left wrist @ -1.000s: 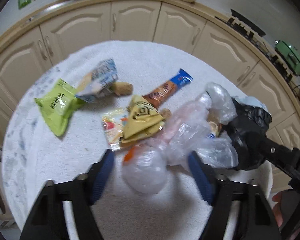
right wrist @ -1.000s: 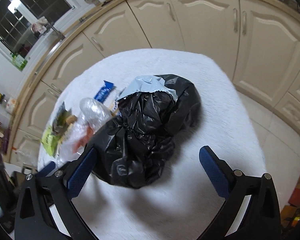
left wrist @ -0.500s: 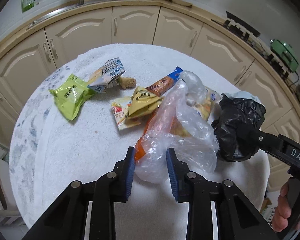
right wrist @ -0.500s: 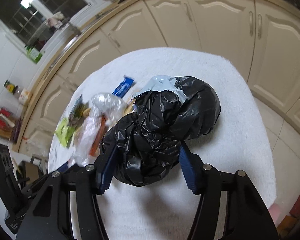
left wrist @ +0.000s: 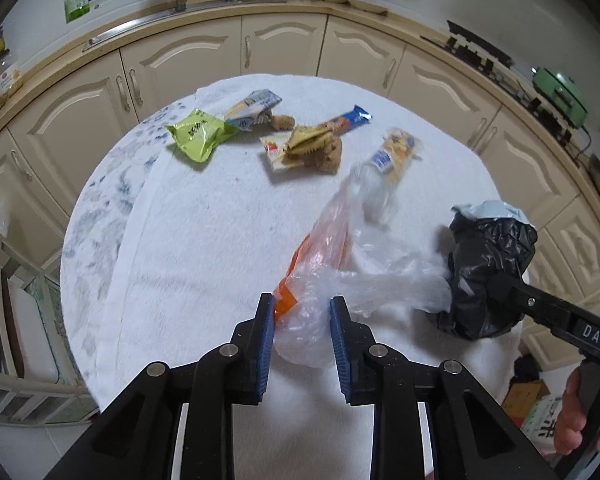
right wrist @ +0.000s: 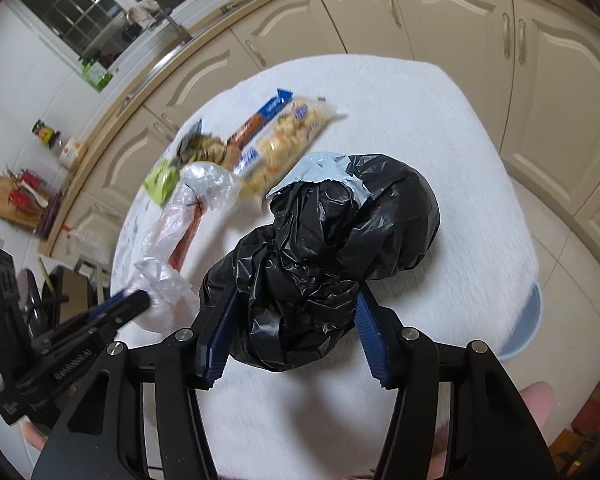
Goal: Collect trash
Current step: 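Grasp the black plastic bag with the right tool while the left tool grasps the clear plastic bag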
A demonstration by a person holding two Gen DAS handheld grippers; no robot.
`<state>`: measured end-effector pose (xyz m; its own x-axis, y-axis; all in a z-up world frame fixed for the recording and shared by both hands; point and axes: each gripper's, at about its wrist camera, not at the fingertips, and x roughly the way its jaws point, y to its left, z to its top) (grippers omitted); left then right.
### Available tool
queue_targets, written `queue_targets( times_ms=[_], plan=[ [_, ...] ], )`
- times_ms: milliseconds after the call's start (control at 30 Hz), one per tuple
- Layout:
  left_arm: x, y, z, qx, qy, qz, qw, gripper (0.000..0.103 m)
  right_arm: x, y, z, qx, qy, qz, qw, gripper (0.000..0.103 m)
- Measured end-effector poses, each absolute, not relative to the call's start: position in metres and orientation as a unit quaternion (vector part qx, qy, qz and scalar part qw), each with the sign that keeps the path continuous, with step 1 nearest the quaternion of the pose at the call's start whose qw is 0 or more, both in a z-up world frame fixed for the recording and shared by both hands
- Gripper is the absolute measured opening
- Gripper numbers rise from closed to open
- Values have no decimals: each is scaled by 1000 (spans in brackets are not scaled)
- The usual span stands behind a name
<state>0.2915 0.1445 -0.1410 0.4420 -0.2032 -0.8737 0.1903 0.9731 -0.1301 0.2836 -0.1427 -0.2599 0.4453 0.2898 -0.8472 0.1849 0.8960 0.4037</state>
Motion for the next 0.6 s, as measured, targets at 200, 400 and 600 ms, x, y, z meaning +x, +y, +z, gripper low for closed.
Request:
queue_targets(
  times_ms=[200, 400, 600],
  plan=[
    [289, 142, -140, 0, 524, -124, 843, 40, 268, -158, -264, 244, 522, -35, 817, 95],
    [316, 139, -149, -14, 524, -129, 842, 66, 277, -177, -277, 326, 528, -58, 782, 103],
    [350, 136, -175, -20, 541, -128, 831, 76, 300, -158, -284, 338, 530, -58, 776, 103]
  ],
)
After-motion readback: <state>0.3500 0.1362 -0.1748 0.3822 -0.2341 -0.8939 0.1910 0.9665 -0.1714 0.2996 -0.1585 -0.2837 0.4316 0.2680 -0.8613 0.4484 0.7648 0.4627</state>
